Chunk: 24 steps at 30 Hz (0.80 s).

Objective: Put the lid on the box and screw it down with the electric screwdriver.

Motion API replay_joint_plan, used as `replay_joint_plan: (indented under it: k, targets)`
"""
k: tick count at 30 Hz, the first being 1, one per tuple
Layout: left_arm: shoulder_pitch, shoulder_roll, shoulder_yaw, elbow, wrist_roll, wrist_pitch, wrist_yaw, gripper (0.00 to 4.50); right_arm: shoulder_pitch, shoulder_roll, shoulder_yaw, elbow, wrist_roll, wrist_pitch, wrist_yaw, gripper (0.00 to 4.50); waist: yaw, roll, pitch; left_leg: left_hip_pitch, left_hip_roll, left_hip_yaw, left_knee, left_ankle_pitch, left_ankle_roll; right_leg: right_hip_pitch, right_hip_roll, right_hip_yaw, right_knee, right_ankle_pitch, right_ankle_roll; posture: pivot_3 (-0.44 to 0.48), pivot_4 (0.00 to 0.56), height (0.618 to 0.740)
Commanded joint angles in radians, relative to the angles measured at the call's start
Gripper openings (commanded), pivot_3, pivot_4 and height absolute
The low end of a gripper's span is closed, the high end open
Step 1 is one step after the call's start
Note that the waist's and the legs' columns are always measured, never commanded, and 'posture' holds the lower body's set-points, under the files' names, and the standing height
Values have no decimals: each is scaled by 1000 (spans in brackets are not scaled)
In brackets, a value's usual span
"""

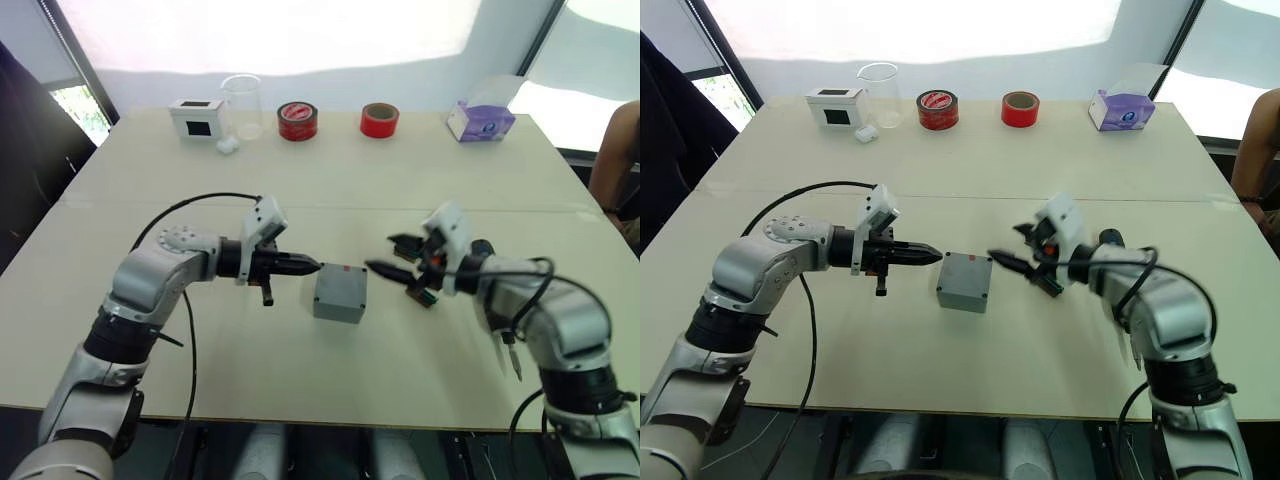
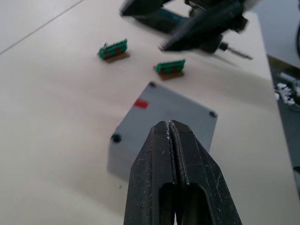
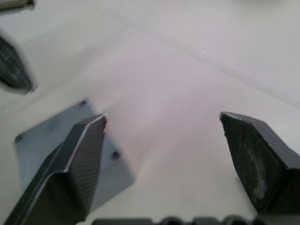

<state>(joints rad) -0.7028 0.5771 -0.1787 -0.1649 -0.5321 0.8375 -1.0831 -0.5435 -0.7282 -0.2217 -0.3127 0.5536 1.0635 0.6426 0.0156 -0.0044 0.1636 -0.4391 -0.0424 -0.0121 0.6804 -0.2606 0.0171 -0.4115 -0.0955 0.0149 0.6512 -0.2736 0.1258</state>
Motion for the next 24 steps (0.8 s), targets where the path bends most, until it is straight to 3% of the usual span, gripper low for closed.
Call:
replay_joint_plan:
  k: [1,4,6,9,24]
  targets:
    - [-25,9,-5,-75,-26,-22,-39,0,-121,-94,-147,92,26,338,-77,4490,-4,0,0,0,0,0,0,0,0,1,0,0,-2,0,0,0,150,740]
    - [-22,46,-66,-113,12,-80,-107,0,-129,-300,-79,149,89,546,6,4490,-5,1,0,0,0,1,-3,0,0,-1,-1,1,-2,0,0,0,150,740]
    - [-28,50,-93,-113,26,-109,-130,0,-86,-447,36,154,84,537,50,4490,-4,1,0,0,1,1,-5,0,0,-1,-2,1,-3,0,-1,0,150,740]
    - [-40,35,-121,-100,53,-147,-133,0,-55,-538,134,165,100,513,121,4490,-9,1,0,0,1,2,-5,-1,1,-1,-2,1,-5,0,0,0,150,740]
    - [29,-9,-112,-152,65,-127,-27,0,-109,-438,368,375,42,479,155,4490,-25,1,0,1,1,4,-3,-3,4,0,-2,2,-4,0,0,0,150,740]
